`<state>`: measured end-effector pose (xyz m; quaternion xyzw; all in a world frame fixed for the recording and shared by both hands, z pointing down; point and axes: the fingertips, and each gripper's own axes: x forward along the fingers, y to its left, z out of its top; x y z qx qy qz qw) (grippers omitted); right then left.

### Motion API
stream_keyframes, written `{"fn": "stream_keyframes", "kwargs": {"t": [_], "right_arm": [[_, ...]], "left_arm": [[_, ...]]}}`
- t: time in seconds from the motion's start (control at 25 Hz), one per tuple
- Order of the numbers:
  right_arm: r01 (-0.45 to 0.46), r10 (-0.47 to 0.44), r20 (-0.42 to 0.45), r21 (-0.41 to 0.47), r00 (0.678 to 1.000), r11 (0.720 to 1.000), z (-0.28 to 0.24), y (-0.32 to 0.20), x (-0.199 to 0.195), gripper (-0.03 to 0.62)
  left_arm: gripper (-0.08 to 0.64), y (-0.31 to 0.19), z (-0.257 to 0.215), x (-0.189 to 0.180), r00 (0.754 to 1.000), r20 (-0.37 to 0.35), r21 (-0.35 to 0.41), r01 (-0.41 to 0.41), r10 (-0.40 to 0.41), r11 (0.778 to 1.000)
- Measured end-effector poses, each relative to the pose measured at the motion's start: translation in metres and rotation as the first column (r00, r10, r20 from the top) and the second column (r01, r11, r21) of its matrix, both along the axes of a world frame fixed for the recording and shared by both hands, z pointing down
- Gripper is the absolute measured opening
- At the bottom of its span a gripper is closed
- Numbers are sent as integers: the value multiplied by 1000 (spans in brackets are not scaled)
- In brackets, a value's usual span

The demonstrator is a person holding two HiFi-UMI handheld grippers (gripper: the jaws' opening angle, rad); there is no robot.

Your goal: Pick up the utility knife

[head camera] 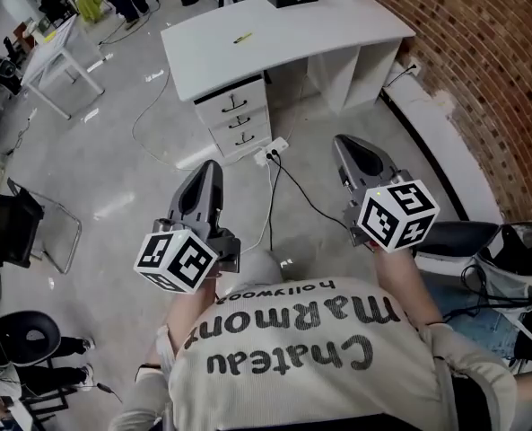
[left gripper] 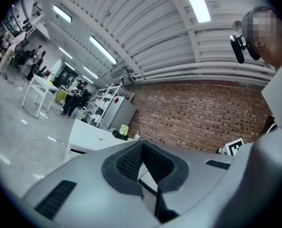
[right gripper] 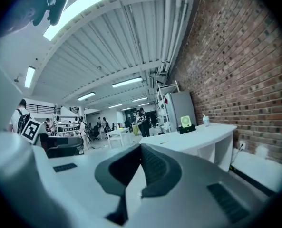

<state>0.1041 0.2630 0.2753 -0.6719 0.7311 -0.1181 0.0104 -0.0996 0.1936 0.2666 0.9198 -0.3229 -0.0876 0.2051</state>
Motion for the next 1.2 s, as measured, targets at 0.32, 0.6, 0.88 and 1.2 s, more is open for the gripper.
{"fn": "stream_keyframes", "kwargs": {"t": [0.32, 0.6, 0.88, 1.2], "right_arm": [[6, -6, 0, -35, 1000, 999, 17, -50, 16, 3], [0, 0, -5, -44, 1000, 999, 16, -137, 35, 3], [4, -4, -3, -22, 1000, 1000, -3, -233, 46, 3], [-32, 32, -12, 22, 999, 999, -15, -317, 50, 3]], "left_arm": [[0, -55, 19, 24, 1000, 22, -26, -1, 2, 1000], [0, -141, 8, 47, 1000, 14, 1, -21, 21, 1000], [0, -238, -15, 63, 999, 12, 29, -41, 41, 999], [0, -328, -26, 65, 999, 1, 58, -54, 54, 997]]}}
